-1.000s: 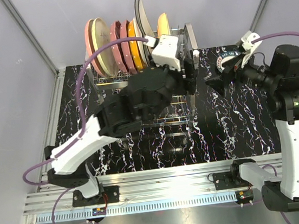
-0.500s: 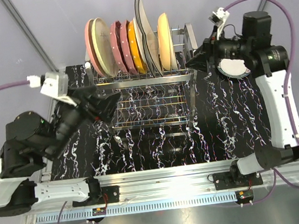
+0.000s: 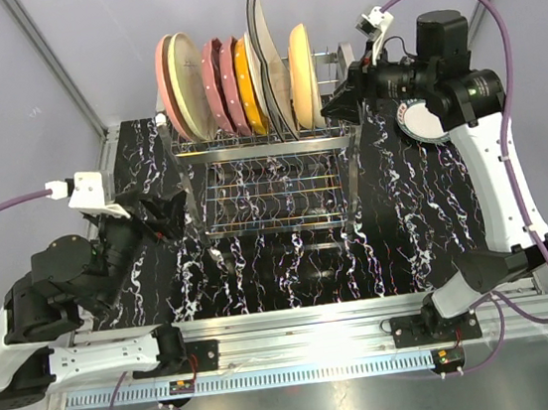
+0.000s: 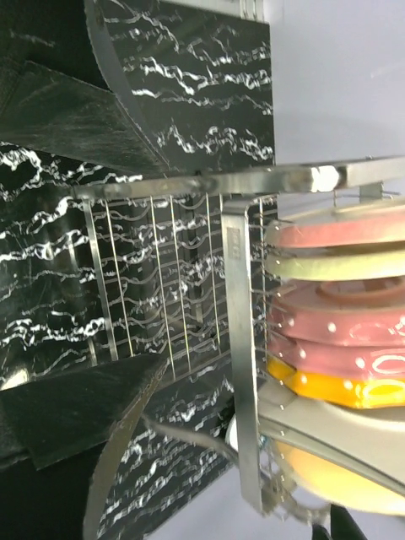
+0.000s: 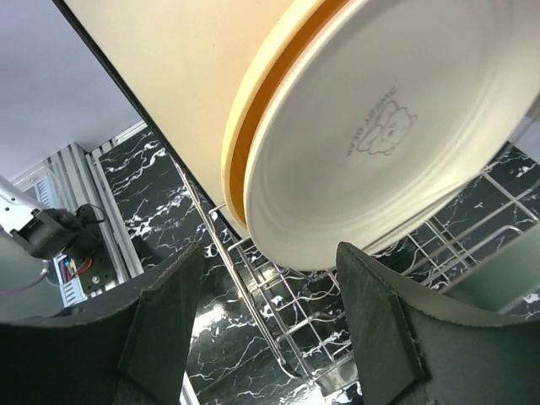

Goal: Unload the plates from the dish rack
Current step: Grab a plate with the right arm

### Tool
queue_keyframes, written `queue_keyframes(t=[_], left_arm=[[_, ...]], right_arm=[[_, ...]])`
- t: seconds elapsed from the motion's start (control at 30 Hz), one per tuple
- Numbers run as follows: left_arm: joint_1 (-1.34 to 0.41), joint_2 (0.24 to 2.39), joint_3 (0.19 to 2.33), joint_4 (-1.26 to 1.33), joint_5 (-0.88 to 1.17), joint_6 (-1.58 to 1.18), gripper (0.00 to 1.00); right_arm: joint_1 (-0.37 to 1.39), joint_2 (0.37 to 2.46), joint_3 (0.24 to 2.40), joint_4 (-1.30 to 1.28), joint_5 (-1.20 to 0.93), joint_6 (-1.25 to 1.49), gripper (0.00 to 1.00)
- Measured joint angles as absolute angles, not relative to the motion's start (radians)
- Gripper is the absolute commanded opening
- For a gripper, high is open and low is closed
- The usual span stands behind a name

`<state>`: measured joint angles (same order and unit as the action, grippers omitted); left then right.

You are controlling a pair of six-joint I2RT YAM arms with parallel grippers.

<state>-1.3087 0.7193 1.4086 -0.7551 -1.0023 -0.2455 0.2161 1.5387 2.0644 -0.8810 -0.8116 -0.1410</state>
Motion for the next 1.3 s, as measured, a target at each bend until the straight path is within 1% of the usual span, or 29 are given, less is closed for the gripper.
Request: queue_keyframes(t=[0.27,0.53,0.63,0.73,0.8,0.87,0.9,0.97,1.03,1.3], left_arm=[[-1.302,0.701,1.346,-0.749,-1.026,-0.254,0.90],[-1.301,0.685,1.327,-0.738,-1.026,-0.273,0.90],[-1.301,0.672,1.312,-0.739,-1.026,-0.286,0.90],[-1.301,0.661,1.300,-0.739,-1.026,-0.294,0.89],[-1.301,0.657,1.295,-0.739,-1.026,-0.301,0.90],[-1.301,0.653,1.288,-0.739,-1.026,-0.311,0.90],[-1.301,0.651,1.284,-0.739,-1.026,-0.315,0.89],[-1.301,0.647,1.276,-0.741,-1.026,-0.322,0.89],[-1.301,0.643,1.269,-0.740,-1.025,-0.329,0.90],[-1.300,0.632,1.264,-0.747,-1.025,-0.350,0.89]], right_arm=[[0.238,1.585,2.072,-0.884,-0.793,-0.142,0.66],[0.266,1.615,2.077,-0.885,-0.775,-0.144,0.58],[0.279,1.621,2.080,-0.885,-0.768,-0.148,0.53],[0.294,1.624,2.086,-0.888,-0.759,-0.154,0.45],[0.307,1.626,2.091,-0.888,-0.748,-0.158,0.37],[0.320,1.629,2.095,-0.888,-0.742,-0.163,0.31],[0.326,1.629,2.096,-0.888,-0.739,-0.164,0.23],[0.336,1.630,2.097,-0.889,-0.735,-0.163,0.15],[0.339,1.627,2.104,-0.887,-0.718,-0.172,0.00],[0.339,1.596,2.106,-0.827,-0.644,-0.115,0.00]])
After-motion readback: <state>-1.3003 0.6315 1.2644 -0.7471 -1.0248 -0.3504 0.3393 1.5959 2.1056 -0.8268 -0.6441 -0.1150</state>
